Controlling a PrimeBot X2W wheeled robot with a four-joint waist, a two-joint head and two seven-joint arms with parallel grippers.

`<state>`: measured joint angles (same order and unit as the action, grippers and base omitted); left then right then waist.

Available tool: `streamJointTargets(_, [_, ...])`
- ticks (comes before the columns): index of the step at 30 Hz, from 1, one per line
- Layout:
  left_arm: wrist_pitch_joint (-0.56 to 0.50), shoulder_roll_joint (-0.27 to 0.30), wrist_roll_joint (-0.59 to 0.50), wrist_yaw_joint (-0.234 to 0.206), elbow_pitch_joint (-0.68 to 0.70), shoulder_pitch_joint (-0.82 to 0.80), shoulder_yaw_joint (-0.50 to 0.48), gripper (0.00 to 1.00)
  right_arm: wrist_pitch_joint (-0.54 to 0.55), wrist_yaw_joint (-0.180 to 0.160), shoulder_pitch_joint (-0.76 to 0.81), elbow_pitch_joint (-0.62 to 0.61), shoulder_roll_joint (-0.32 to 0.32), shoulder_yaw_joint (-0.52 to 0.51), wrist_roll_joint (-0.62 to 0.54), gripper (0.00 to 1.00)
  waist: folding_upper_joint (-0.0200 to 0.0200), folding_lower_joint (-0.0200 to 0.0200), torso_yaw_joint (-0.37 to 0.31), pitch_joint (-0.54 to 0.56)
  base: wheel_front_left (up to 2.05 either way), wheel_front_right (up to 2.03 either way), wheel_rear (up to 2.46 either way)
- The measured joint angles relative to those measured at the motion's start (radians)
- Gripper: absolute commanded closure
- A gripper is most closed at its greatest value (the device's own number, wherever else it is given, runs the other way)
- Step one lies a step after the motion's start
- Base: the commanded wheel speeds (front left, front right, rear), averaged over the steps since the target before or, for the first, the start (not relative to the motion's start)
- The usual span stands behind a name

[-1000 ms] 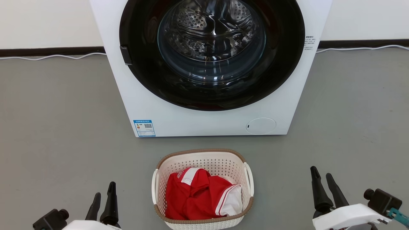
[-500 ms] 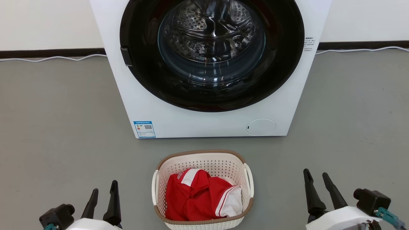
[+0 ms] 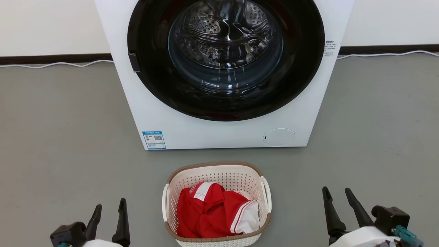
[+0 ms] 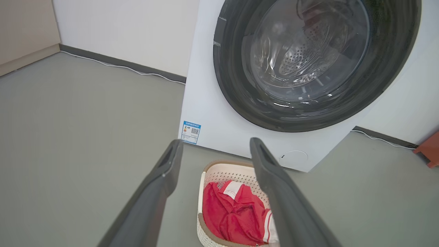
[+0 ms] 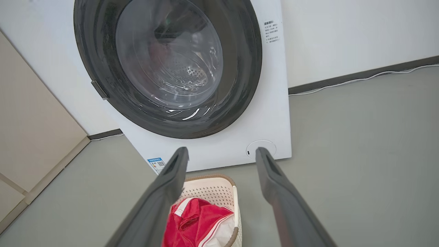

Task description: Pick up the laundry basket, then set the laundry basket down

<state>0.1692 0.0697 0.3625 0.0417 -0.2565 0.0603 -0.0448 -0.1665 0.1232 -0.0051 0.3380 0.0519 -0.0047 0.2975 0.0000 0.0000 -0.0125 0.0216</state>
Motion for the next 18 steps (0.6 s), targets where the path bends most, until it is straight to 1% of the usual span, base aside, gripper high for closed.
streamJointTargets(4, [0.009,0.001,-0.031,-0.007,0.002,0.013,0.006,0.00,-0.007,0.000,0.000,0.002,0.000,0.001,-0.040,0.00,0.0000,0.0000,-0.001,0.001,0.00,0.00,0.00])
streamJointTargets(7, [0.018,0.002,-0.084,-0.015,0.007,0.017,0.014,0.00,-0.020,0.000,-0.001,0.006,0.000,0.002,-0.085,0.00,0.0000,0.0000,-0.002,0.000,0.00,0.00,0.00])
streamJointTargets(18, [0.052,0.005,-0.210,-0.036,0.024,0.037,0.020,0.00,-0.050,0.000,-0.002,0.012,0.000,0.003,-0.228,0.00,0.0000,0.0000,-0.006,-0.004,0.00,0.00,0.00])
